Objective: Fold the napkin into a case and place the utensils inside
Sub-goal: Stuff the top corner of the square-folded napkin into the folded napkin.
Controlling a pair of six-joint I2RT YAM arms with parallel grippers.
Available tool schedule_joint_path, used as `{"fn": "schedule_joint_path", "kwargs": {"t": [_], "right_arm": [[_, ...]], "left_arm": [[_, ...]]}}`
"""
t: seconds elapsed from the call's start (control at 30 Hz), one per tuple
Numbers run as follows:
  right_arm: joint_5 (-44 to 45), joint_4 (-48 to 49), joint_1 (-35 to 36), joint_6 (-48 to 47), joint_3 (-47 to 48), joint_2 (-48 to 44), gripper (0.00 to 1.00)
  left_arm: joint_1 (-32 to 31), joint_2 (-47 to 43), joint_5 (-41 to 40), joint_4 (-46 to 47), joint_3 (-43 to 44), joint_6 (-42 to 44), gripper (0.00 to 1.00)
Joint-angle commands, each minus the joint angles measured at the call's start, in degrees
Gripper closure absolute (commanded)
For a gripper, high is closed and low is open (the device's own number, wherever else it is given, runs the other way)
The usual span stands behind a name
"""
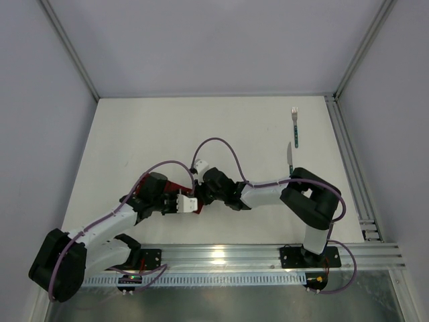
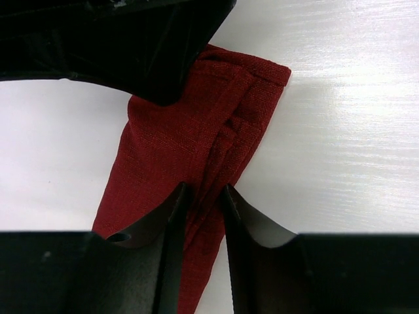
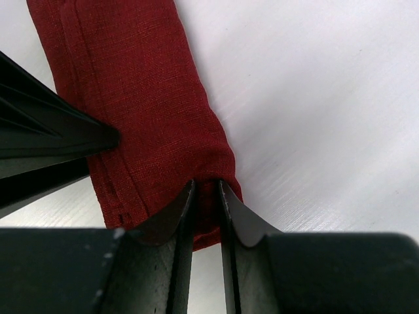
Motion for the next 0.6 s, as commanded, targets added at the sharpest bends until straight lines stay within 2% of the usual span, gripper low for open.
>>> {"fn": "schedule_joint_path", "kwargs": {"t": [0.0,0.07,0.1,0.2,0.37,0.5,0.57], "right_arm": [[0.2,-1.5,-0.6,-0.1,-1.2,-0.6,0.78],[-0.2,-1.5,-0.7,-0.1,-1.2,-0.7,0.78],[-0.2,-1.5,-0.7,-0.1,-1.1,-0.7,0.78],[-0.2,-1.9,-0.8,-0.1,-0.8,-1.2,0.78],[0.0,-2.4,-0.8,-0.2,-0.1,-2.2,0.77],[-0.2,-2.8,-0.8,-0.4,0.4,-1.9,0.77],[-0.2,-2.8,-0.7,-0.3,0.3,-1.7,0.77]], "left_arm": [[-0.4,0.1,-0.7,1.8,1.3,-0.1,0.73],[-0.4,0.5,-1.2,2.0,1.0,-0.1,0.82],[-0.4,0.7,-1.4,1.7,1.2,-0.1,0.89],[-0.4,0.2,-2.3,1.3,1.6,-0.9,1.00],[-0.4,-0.9,-1.9,1.4,2.7,-5.3,1.00],[-0.4,-0.7,-1.6,0.5,3.6,-6.8,0.84],[-0.4,-0.6,-2.5,1.0,3.5,-6.9,0.83]]}}
